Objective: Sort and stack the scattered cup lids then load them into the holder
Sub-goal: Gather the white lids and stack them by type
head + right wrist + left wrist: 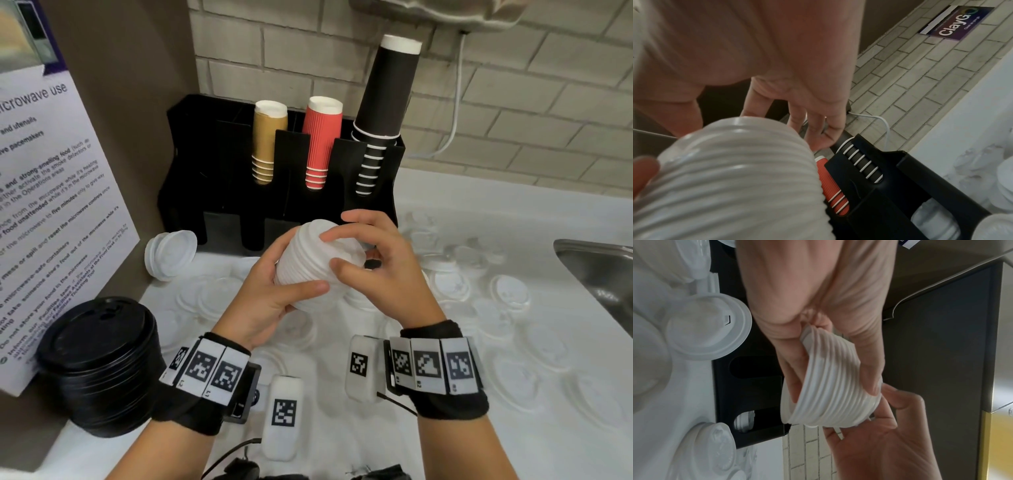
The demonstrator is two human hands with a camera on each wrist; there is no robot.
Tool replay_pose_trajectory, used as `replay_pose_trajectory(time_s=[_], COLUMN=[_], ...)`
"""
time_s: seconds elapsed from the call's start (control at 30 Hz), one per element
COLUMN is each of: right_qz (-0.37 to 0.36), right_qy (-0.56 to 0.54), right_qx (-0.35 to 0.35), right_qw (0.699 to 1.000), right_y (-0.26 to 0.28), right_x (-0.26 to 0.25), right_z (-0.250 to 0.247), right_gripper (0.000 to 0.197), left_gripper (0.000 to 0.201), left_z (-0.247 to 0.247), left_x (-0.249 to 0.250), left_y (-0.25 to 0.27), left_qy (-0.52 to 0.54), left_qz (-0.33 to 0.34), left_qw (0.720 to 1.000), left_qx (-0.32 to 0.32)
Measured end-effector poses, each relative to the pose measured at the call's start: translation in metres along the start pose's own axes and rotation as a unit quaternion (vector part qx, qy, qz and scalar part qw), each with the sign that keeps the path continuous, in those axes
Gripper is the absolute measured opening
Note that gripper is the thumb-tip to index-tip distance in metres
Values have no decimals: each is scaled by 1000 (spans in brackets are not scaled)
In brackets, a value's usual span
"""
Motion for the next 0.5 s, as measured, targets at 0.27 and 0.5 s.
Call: replay_pose_trajectory(time_s=[0.27,0.5], right_qz=[13,252], right_qy=[-7,342], right_qx=[49,-199], right_qw=[999,883], right_y=[-8,-32], right_x=[10,100], right_z=[-16,-10], right_gripper=[20,60], left_gripper=[77,97], left_z=[-7,-24], left_x=[1,20], left_y=[1,0], left_qy=[6,34], left_qz=[18,57], left_qw=[1000,996], left_qx=[21,67])
Point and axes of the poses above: each hand's wrist, its own y-axis away from the middle knuckle, its own z-axis out of the palm, x = y × z, the point moved 5 cm from there along -y, towards the middle knuckle, and after that the axes turned 5 degrees about z, right-handed, at the moved point
